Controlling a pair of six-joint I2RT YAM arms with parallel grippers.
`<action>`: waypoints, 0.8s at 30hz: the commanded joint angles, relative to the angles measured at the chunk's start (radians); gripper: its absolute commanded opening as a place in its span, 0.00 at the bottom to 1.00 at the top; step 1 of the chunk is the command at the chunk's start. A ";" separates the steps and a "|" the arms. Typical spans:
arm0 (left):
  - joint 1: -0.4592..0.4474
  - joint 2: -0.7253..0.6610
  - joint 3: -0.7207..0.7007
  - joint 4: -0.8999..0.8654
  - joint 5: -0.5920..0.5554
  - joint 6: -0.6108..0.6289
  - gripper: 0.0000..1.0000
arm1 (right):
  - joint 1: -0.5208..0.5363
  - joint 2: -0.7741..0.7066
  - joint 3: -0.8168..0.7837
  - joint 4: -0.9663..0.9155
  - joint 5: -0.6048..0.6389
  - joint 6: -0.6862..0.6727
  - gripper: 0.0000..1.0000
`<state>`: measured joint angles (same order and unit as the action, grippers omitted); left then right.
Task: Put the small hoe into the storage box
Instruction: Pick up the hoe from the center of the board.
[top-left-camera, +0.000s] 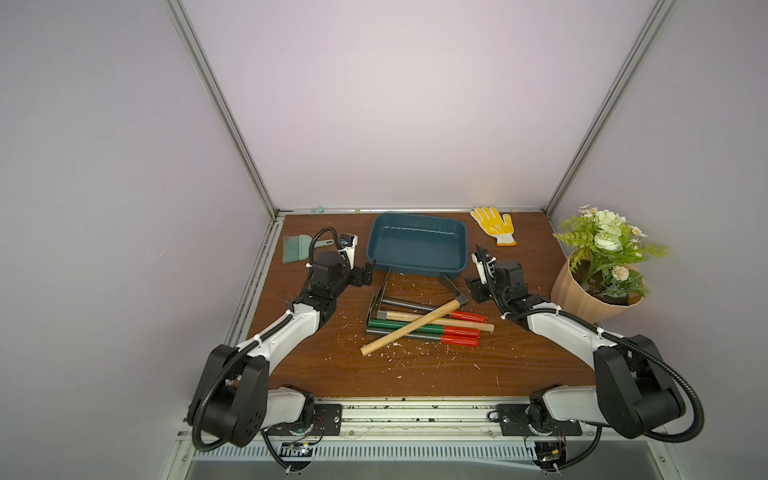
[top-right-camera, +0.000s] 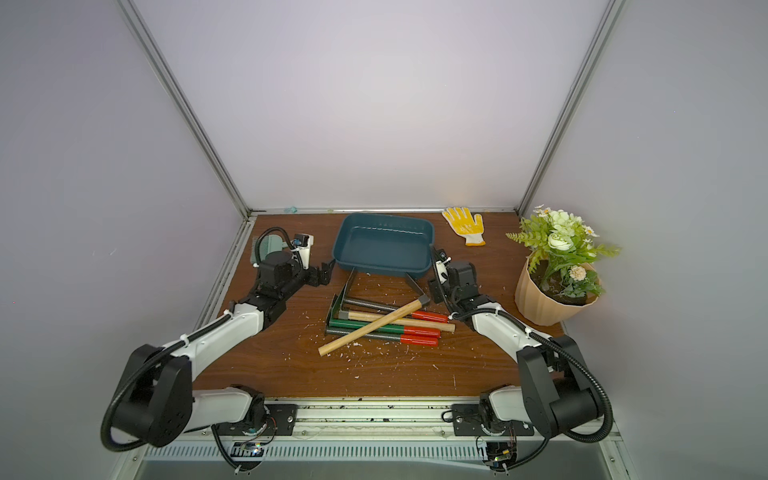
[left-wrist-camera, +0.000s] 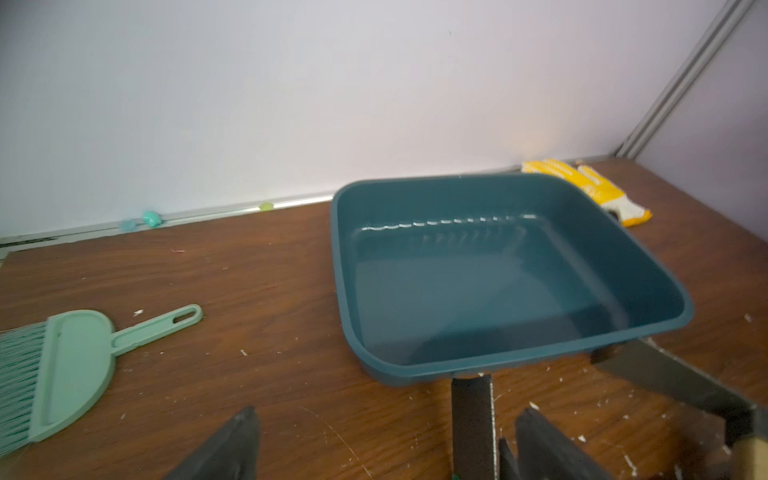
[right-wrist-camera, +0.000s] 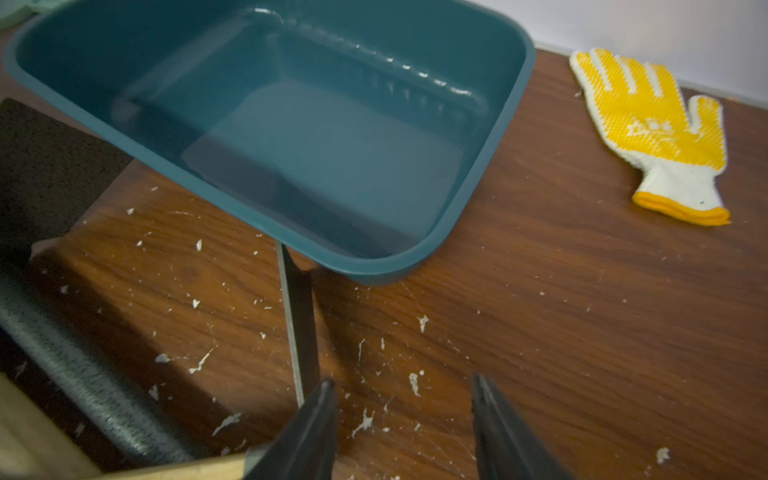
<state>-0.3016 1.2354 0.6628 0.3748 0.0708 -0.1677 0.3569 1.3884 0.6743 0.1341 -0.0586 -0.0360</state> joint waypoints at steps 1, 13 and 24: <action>0.008 -0.080 -0.058 0.044 -0.124 -0.168 0.97 | 0.025 0.053 0.056 0.005 -0.051 0.003 0.52; 0.008 -0.070 -0.068 -0.024 -0.217 -0.179 0.99 | 0.070 0.166 0.117 0.010 -0.056 0.005 0.48; 0.007 -0.060 -0.074 -0.049 -0.230 -0.196 0.98 | 0.105 0.264 0.182 0.010 -0.010 0.032 0.37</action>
<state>-0.3008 1.1755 0.5713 0.3420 -0.1287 -0.3302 0.4484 1.6409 0.8165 0.1238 -0.0830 -0.0189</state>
